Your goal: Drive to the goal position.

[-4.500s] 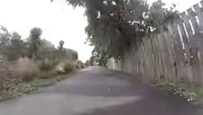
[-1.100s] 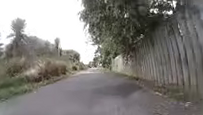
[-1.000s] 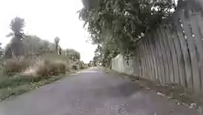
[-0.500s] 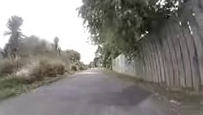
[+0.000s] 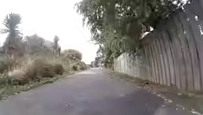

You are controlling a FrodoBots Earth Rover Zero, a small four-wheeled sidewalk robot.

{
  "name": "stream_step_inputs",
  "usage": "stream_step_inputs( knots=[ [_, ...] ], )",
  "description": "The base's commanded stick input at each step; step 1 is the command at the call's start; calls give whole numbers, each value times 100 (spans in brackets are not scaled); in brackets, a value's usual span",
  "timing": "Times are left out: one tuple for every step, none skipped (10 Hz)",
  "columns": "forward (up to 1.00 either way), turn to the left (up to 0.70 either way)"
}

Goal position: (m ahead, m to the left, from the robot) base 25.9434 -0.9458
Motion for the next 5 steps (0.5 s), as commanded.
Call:
stream_step_inputs(
  knots=[
    [85,9],
    [85,0],
    [85,0],
    [85,0],
    [85,0]
  ],
)
